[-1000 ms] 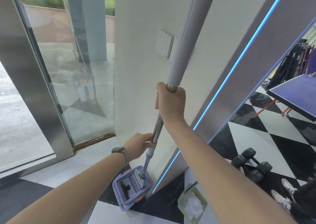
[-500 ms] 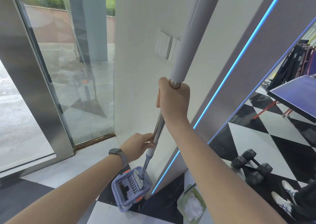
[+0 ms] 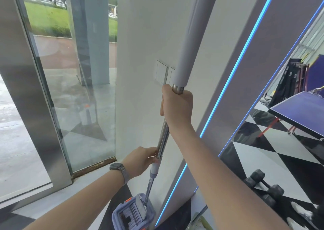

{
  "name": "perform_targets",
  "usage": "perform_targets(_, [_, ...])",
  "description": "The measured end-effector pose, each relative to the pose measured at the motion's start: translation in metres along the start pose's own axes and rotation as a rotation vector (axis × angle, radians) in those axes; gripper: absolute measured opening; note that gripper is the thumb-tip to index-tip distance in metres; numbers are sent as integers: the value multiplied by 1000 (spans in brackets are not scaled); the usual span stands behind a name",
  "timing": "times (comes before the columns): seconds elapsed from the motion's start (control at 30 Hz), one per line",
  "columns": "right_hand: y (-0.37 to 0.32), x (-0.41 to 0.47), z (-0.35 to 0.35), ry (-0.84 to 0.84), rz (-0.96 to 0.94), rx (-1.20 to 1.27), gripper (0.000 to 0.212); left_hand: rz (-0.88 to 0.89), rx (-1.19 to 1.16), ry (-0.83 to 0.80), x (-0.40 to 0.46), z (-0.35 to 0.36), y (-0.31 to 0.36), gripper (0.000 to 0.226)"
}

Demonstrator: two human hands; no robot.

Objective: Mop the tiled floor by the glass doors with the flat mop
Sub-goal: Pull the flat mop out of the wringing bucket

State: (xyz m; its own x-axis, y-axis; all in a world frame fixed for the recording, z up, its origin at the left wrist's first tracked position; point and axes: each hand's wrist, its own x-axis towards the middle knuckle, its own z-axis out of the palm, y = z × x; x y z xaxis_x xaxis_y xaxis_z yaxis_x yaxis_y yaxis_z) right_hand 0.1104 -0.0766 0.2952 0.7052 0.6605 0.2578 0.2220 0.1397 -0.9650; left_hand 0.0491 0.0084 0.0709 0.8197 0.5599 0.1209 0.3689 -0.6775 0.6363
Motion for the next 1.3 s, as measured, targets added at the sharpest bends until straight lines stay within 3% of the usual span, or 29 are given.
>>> perform_targets(0.3, [-32, 7, -5, 18, -68, 21, 29, 40, 20, 12, 3, -25, 25, 27])
perform_targets(0.73, [-63, -4, -6, -8, -81, 28, 28, 67, 3, 37, -16, -53, 52, 14])
perform_targets(1.0, [-120, -7, -13, -14, -152, 92, 33, 174, 15, 120, -19, -89, 85, 7])
perform_targets(1.3, [-150, -31, -5, -91, -179, 157, 36, 201, 88, 162, -49, -120, 98, 14])
